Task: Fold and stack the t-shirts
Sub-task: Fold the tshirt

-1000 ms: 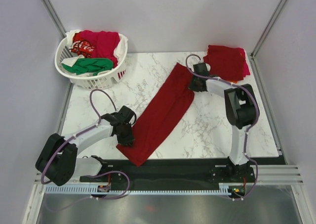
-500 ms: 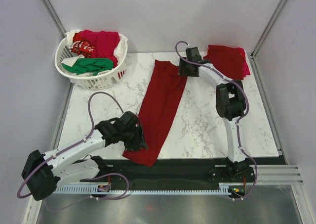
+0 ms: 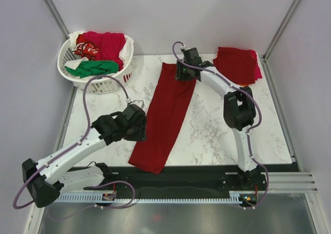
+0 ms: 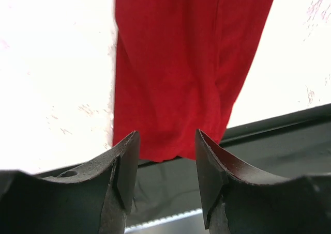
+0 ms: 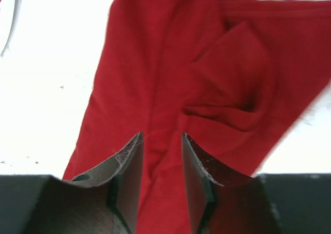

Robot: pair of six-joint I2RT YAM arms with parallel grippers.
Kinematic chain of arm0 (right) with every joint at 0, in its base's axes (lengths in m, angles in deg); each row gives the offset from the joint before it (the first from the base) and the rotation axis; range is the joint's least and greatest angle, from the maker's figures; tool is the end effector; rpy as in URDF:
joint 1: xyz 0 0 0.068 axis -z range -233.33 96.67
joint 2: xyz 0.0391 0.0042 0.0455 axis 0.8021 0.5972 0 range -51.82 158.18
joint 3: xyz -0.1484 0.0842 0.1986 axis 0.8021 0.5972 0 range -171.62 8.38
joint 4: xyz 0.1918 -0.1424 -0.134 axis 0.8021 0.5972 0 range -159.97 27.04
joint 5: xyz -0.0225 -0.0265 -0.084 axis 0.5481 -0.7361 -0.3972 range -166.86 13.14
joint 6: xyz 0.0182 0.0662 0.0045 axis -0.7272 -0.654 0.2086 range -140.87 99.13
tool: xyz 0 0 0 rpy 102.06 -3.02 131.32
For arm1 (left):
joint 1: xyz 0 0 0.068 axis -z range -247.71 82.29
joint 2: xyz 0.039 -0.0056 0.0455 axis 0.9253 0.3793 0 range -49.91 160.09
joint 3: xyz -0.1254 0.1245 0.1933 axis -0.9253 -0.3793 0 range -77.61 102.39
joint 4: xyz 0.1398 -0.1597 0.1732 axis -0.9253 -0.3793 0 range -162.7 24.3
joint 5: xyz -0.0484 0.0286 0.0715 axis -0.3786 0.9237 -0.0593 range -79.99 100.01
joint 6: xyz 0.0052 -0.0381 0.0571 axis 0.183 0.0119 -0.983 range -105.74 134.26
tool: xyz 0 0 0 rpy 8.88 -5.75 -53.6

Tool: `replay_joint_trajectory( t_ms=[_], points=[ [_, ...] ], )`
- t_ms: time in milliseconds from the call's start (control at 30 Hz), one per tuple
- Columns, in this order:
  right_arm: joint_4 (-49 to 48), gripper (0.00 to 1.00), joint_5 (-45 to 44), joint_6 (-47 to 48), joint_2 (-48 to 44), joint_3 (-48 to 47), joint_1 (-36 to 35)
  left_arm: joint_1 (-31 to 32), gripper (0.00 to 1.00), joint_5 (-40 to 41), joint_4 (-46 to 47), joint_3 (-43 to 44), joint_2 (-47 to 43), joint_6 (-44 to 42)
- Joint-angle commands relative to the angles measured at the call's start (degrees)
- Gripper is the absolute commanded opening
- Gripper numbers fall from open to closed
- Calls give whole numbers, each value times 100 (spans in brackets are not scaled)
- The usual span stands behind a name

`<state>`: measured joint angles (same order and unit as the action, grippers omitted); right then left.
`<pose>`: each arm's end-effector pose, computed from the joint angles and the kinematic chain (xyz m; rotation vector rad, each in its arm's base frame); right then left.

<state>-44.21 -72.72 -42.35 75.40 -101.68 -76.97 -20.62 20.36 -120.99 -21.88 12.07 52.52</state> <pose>0.4858 0.2171 0.2077 -0.0819 2.3652 0.4745 0.1611 -0.1586 0.2549 0.1429 2.6400 -0.2784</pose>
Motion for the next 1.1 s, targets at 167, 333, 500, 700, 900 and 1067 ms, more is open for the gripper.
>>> replay_joint_trajectory(
  t_ms=[167,333,500,700,900,1067],
  points=[
    [535,53,-659,-129,532,-631,-422,-33,54,872,606,-667,-1134,-671],
    [702,54,-1029,-164,673,-736,-492,-33,54,978,677,-668,-1442,-759],
    [747,54,-1389,-147,743,-727,-510,-42,54,978,712,-703,-1504,-759],
    [711,51,-1425,-138,892,-824,-537,-33,54,969,739,-712,-1390,-768],
    [571,27,-1381,-138,989,-885,-545,-33,54,995,747,-721,-1372,-767],
    [562,1,-1416,-103,692,-693,-563,-33,54,1022,739,-730,-1407,-767]
  ],
)
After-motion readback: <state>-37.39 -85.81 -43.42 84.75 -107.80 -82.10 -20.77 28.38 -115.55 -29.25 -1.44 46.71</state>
